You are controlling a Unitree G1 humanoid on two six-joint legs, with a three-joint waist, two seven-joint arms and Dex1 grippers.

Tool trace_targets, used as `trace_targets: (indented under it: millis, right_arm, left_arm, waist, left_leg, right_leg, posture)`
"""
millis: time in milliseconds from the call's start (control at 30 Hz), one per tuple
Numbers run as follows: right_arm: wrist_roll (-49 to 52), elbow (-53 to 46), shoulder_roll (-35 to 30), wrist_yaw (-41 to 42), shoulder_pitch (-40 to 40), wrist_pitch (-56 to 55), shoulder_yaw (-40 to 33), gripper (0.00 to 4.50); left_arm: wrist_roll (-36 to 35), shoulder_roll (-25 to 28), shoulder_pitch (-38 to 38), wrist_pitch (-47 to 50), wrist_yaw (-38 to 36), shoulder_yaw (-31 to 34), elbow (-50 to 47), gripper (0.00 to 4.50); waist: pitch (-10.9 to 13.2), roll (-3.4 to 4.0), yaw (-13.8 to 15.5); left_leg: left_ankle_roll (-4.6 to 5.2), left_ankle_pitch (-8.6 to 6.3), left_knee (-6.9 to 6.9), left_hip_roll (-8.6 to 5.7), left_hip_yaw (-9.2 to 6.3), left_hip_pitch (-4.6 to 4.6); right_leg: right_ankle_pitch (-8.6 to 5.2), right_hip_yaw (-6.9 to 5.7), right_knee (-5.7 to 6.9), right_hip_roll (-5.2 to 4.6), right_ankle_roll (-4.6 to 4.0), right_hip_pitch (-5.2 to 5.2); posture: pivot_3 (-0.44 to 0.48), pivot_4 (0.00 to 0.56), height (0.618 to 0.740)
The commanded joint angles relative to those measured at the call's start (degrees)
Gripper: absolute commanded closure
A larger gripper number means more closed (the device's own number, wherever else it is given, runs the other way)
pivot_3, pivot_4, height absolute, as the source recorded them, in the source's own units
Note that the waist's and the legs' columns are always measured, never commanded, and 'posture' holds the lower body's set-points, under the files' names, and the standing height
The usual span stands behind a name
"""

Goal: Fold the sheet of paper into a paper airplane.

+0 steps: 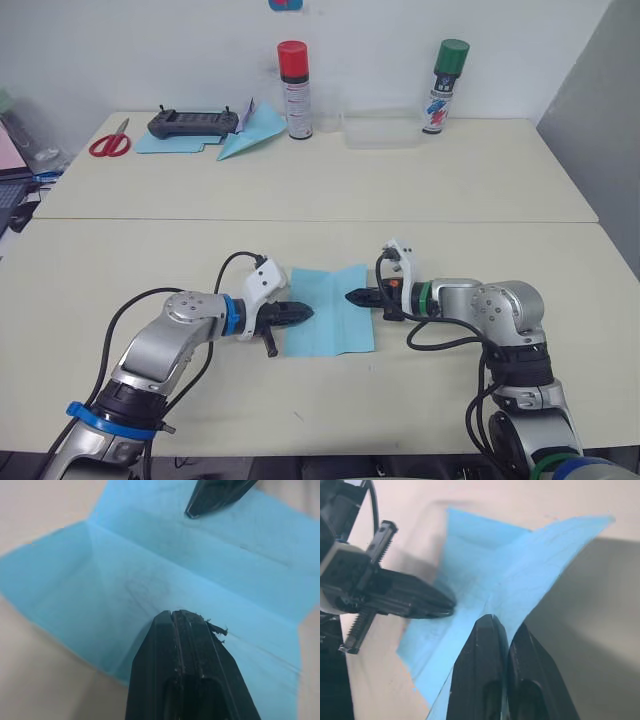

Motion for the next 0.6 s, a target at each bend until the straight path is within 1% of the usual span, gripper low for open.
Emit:
trace_targets:
  millis: [33,600]
  right_arm:
    - [0.9,-1.9,-0.5,-0.1,0.9,0.0,-0.3,4.35]
    - [-0.7,-2.3,-4.3,-0.5,3.6,-4.1,0.8,4.35]
  left_arm:
    - [2.1,-0.6,0.0,-1.8,-0.3,-2.1,2.4,4.50]
    - [3.4,-1.2,-0.9,-3.5,-1.6,-2.9,4.3,4.50]
  waist:
    - [0.0,0.00,0.0]
    - [0.0,0.00,0.4]
  left_leg:
    - [0.00,0.00,0.00,0.00,0.00,0.01]
    - [0.00,0.00,0.03,-0.02,0.00,0.04]
  right_leg:
    - [0.00,0.00,0.00,0.00,0.00,0.01]
    - [0.00,0.00,0.00,-0.01,0.01,0.07]
  posture:
    - [0.000,0.150,0.740]
    - [0.000,0.150,0.740]
